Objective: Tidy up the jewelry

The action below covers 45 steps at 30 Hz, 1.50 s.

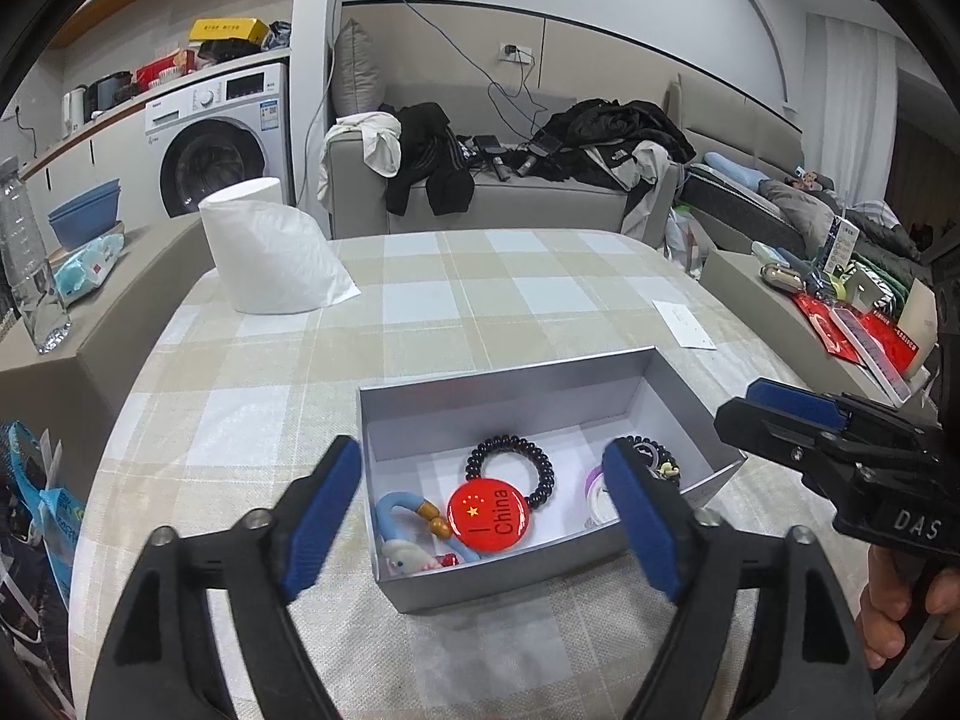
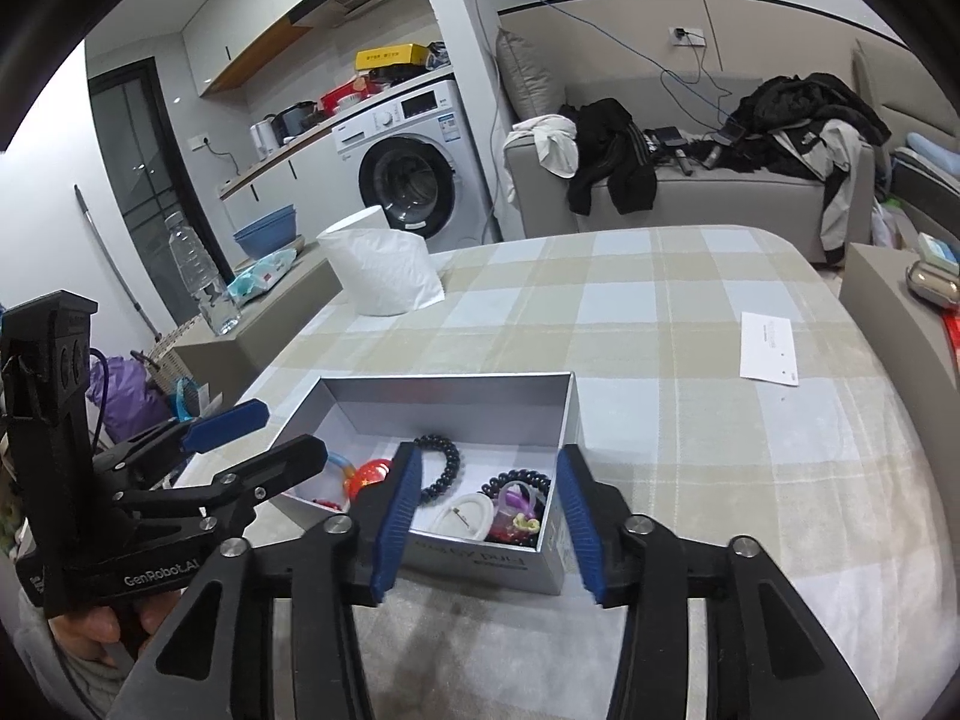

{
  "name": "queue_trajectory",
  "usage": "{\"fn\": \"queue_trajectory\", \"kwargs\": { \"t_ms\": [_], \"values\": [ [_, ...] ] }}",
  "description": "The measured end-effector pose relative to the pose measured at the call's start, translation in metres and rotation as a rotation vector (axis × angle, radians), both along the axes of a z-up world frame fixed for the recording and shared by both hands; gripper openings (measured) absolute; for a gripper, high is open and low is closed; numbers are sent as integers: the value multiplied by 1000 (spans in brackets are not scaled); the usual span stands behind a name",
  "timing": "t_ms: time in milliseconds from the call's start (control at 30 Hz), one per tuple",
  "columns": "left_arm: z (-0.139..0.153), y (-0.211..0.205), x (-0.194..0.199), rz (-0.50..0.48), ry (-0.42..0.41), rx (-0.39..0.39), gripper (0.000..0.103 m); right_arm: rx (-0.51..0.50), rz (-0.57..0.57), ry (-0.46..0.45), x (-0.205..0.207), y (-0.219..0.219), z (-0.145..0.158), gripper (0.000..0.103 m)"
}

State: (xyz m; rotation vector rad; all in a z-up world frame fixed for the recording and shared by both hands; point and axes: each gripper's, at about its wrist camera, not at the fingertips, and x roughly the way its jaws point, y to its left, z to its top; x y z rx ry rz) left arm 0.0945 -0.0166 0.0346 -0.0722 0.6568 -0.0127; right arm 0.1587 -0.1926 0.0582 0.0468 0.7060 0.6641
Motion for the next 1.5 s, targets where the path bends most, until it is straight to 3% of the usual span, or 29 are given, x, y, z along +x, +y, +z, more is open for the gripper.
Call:
{"fn": "queue_trajectory", "kwargs": {
  "t_ms": [100,233,333,700,1067,1500],
  "values": [
    [4,2,-7,20,-38,3,100,4,5,-21,-6,-2,4,72],
    [9,5,-19,45,-91,13,102,14,18,-44,-17,-3,9,94],
    [11,6,-26,50,-116,33,102,12,27,-72,-26,-3,12,103],
    [-4,27,-37,52,-182,-10,102,-20,39,-259,-51,-6,3,103],
    [-13,27,-43,71,-212,-23,102,2,25,-294,-49,-13,-9,103],
    [-15,26,-47,66,-227,-9,102,54,7,-394,-65,-23,-3,103]
  ]
}}
